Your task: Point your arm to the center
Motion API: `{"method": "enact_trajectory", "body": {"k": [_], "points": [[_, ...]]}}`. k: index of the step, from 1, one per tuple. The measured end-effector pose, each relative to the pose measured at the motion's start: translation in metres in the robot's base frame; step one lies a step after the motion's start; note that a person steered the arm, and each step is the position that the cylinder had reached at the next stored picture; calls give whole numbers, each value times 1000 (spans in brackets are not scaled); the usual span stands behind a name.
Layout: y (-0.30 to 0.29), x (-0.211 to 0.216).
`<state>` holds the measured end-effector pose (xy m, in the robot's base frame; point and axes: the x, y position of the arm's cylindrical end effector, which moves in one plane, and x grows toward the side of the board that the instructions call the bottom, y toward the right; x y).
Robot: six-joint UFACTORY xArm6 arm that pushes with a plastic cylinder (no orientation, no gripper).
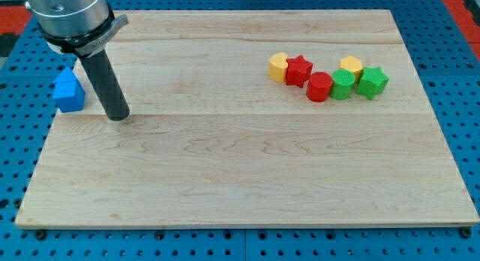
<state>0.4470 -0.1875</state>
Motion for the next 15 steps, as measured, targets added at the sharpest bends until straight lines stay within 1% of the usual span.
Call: {"method": "enact_trajectory", "body": {"k": [1, 2, 3, 4, 5, 6, 8, 13, 14, 15], "points": [[-6, -1], [33, -3], [136, -6], [150, -11], [150, -10], [154, 17], [161, 31], [170, 38], [191, 38], [241, 38]]}}
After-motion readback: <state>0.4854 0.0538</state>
